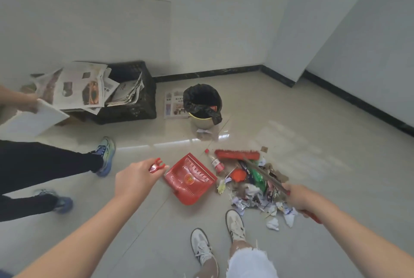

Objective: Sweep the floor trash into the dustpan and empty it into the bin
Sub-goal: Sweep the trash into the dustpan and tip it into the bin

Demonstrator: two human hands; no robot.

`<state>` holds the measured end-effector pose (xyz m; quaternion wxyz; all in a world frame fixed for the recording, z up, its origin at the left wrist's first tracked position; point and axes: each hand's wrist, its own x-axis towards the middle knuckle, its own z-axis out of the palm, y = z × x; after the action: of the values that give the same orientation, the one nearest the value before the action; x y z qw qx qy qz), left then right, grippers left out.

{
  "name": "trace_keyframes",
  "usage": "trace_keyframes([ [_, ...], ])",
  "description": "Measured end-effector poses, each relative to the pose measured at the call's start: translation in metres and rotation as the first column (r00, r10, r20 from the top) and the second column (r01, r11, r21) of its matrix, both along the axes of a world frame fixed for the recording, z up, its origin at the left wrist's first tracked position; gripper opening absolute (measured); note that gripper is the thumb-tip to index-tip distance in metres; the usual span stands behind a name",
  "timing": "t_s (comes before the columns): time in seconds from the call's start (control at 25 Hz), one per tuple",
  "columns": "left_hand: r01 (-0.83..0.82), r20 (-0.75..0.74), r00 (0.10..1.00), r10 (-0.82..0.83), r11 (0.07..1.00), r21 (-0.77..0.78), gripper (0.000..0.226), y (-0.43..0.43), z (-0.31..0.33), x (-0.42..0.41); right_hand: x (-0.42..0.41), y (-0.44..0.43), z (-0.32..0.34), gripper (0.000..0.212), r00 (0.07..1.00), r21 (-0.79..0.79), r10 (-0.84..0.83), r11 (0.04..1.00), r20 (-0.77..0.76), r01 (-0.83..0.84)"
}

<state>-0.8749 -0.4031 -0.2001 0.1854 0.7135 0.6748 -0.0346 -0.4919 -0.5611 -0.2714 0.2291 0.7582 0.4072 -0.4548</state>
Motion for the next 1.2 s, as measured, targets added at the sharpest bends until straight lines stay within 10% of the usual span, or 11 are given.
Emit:
trace_keyframes([
  [0.64, -0.190, -0.013, 0.982, 0.190, 0.982, -0.008, 0.031, 0.013, 0.006, -0.016, -0.091, 0.101, -0.045, 0.056, 0.943, 0.224, -0.246, 0.929, -0.224, 0.295],
  [1.2, -0.215, -0.043, 0.976, 0.214, 0.976, -0.015, 0.034, 0.014, 0.010, -0.018, 0.014, 0.086, -0.003, 0.062, 0.966, -0.047, 0.254, 0.967, 0.049, -0.252],
])
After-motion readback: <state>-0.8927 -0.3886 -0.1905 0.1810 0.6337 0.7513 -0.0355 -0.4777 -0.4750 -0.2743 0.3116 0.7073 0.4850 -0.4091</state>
